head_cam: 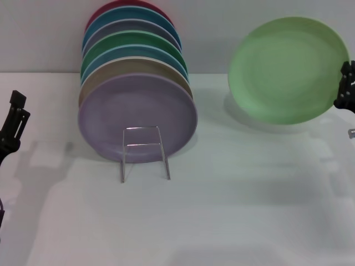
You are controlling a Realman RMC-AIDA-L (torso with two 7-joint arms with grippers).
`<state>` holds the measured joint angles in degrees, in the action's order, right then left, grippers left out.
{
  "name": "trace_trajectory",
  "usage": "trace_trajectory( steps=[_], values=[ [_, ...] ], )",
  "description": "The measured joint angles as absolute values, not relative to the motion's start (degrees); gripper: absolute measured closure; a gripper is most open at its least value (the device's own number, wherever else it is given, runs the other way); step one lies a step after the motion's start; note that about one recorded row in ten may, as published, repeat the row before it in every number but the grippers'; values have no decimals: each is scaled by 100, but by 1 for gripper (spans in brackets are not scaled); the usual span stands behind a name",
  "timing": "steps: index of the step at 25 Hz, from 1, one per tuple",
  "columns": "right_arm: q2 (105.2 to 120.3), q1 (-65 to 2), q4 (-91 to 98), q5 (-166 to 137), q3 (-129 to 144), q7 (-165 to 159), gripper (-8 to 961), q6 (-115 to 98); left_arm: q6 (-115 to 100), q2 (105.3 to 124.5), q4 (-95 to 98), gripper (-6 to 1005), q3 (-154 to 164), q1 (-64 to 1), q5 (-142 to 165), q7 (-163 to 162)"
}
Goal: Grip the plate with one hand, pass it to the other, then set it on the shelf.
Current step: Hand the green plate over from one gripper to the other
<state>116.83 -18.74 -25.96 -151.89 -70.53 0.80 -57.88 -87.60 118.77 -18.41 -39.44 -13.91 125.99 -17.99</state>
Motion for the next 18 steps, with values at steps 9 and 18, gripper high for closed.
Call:
trace_trajectory(
  steps=[9,18],
  values=[
    [11872,-1331,-2377,-15582,-6935,-102,936,-6781,-9587,11895,-1886,136,-2955,-1168,12604,-1772],
    [11977,-631,-2446,-15712,-6269,-78,936,-7667,-9574,11891,-2225,136,-2084,-1080,12604,-1341]
  ],
)
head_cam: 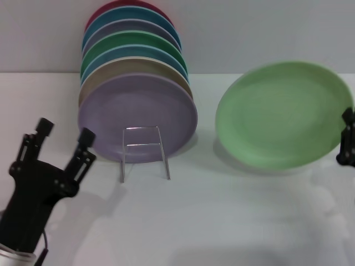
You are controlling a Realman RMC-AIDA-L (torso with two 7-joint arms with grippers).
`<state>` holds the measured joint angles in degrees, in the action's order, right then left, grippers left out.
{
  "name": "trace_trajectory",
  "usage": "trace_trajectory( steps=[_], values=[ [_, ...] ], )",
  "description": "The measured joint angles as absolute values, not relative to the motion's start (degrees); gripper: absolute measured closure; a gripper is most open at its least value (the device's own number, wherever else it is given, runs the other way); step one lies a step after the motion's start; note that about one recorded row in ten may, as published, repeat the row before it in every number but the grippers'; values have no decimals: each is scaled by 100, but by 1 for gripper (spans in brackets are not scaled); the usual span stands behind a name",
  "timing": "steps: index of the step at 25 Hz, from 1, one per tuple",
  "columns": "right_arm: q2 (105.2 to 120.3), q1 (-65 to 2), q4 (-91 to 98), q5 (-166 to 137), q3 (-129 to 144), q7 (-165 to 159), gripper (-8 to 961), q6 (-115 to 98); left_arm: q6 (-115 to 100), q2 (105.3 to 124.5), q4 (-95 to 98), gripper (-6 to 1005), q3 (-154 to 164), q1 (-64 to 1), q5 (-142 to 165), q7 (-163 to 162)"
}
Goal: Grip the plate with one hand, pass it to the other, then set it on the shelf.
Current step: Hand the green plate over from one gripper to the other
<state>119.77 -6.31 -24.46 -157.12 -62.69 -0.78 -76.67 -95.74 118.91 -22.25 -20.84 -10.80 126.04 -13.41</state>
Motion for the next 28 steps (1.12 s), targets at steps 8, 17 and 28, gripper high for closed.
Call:
trace_trajectory(
  steps=[8,17,28],
  values=[
    [11985,-201,-2992,-14128,-4432,1192,936,-8103,-9313,11865,-2251,137,-1841,-1081,12603,-1202],
    [11988,-224,-3547,-12438,-2449,3119,936,-8667,-9077,11856,-2222,137,-1694,-1098,12603,-989],
    [11988,-252,-4068,-11623,-1523,4693,937,-8934,-8703,11881,-2269,137,-1496,-1126,12613,-420]
  ],
)
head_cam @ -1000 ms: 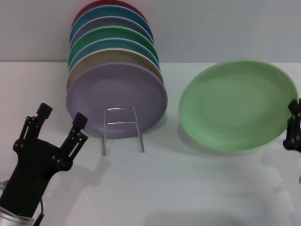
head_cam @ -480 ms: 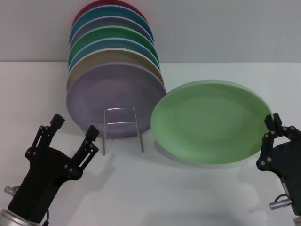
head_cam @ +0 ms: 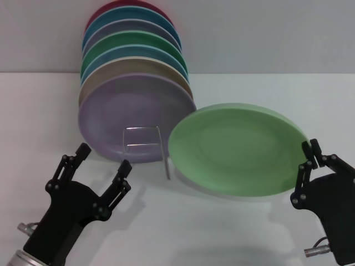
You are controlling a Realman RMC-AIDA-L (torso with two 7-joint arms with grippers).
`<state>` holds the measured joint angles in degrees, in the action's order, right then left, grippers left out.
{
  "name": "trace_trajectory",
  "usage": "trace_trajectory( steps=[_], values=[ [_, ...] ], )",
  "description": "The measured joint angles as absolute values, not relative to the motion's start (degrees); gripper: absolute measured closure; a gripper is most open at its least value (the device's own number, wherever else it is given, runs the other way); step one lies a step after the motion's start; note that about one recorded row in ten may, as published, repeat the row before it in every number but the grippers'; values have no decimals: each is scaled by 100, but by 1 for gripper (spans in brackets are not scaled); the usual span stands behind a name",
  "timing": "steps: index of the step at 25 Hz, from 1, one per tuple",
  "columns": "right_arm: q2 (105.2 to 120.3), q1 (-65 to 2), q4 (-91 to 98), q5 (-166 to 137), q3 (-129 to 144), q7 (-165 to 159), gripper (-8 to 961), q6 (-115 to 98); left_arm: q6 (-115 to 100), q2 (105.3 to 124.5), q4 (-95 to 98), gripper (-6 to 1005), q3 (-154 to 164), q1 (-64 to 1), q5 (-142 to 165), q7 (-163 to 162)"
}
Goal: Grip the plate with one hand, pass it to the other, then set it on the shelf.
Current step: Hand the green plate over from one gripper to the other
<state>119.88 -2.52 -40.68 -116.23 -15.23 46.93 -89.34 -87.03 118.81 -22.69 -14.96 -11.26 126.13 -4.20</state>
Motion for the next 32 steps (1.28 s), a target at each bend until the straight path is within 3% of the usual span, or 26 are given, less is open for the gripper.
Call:
trace_trajectory(
  steps=[11,32],
  values=[
    [11988,-520,-4180,-11244,-1202,5182,937,-8534,-8371,11890,-2587,136,-1251,-1116,12612,126],
    [11984,-436,-4446,-11171,-884,5808,937,-8492,-7920,11885,-2809,137,-1295,-1407,12561,254]
  ],
)
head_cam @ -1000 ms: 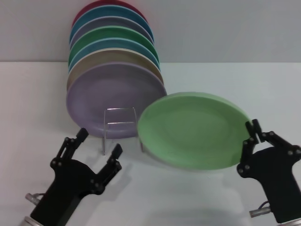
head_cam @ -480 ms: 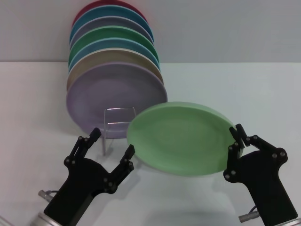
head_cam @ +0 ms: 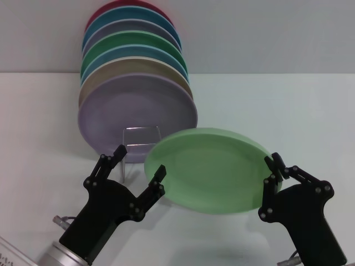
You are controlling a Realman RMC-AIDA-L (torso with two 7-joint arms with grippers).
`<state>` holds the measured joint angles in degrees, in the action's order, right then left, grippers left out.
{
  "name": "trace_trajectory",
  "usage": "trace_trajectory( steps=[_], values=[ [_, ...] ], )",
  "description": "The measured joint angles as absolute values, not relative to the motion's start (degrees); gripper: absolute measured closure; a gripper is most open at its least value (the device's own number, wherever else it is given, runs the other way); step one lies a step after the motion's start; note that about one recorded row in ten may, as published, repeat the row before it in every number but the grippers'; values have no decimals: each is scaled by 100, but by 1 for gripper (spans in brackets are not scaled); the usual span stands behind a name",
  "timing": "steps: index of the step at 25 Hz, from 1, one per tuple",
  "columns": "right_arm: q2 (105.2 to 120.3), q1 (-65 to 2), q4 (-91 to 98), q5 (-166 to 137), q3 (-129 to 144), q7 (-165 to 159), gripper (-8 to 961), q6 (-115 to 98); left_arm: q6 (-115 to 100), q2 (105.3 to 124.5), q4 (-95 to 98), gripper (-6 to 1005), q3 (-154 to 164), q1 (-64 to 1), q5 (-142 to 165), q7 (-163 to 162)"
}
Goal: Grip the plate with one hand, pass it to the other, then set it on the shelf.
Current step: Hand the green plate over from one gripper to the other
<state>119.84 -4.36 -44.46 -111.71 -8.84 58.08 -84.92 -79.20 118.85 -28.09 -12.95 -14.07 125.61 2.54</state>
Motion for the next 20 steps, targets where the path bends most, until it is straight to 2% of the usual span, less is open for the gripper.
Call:
trace_trajectory(
  steps=[11,18,20],
  values=[
    [11979,-430,-4448,-11168,-827,5820,936,-8493,-7893,11883,-2778,140,-1282,-1453,12599,255],
    [11979,-445,-4460,-11168,-816,5907,937,-8497,-7764,11888,-2761,320,-1262,-1506,12604,255],
    [11979,-443,-4464,-11168,-816,5929,937,-8498,-7743,11889,-2760,412,-1260,-1518,12604,255]
  ],
)
